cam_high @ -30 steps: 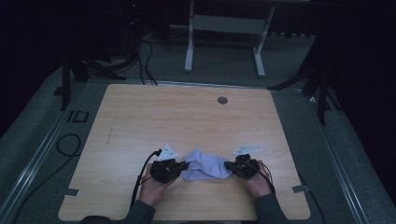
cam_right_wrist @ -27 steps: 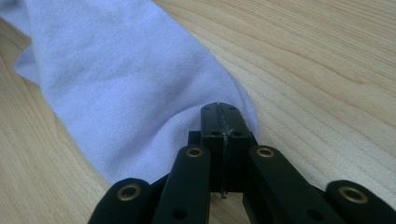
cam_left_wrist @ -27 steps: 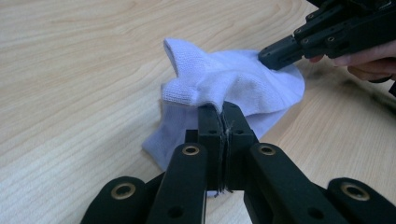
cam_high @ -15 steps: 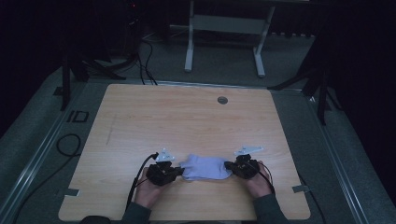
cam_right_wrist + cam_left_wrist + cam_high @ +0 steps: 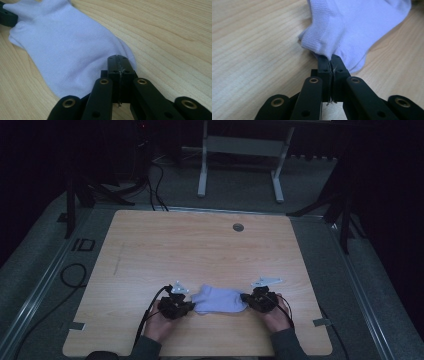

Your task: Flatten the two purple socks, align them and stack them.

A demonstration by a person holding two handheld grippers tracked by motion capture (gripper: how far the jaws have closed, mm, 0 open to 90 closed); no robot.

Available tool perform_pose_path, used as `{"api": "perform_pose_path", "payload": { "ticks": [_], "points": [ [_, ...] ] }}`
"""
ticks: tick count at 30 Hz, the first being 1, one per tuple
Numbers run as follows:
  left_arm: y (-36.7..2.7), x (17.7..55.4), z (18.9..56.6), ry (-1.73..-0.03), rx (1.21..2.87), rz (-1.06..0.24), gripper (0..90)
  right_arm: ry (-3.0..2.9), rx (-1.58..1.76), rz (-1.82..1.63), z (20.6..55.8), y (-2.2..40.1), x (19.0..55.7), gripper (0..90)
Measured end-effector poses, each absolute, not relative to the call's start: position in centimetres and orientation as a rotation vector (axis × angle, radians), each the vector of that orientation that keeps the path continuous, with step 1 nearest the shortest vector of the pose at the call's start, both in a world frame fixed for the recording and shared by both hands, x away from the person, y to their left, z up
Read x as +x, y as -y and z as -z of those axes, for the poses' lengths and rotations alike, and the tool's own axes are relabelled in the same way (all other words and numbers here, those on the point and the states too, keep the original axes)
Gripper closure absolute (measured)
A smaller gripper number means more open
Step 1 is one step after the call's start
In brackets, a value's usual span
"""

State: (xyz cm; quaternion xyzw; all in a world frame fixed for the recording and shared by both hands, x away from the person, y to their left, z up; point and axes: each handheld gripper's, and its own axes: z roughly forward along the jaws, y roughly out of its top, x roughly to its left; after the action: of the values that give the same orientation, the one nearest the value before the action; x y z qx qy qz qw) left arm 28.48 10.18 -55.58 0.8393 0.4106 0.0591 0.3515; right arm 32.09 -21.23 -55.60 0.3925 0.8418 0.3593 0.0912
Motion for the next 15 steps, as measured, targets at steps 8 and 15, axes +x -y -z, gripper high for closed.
{"api": "perform_pose_path", "payload": {
  "ticks": [8, 15],
  "points": [
    [-10.61, 28.75, 55.55, -1.09, 2.153, -0.199, 77.8, -2.486, 1.213, -1.051, 55.49, 21.46, 31.89, 89.8],
    [-11.05, 28.82, 55.22, -1.085, 2.115, -0.225, 67.6, -2.472, 1.208, -1.025, 55.39, 21.51, 31.63, 89.2]
  ]
}}
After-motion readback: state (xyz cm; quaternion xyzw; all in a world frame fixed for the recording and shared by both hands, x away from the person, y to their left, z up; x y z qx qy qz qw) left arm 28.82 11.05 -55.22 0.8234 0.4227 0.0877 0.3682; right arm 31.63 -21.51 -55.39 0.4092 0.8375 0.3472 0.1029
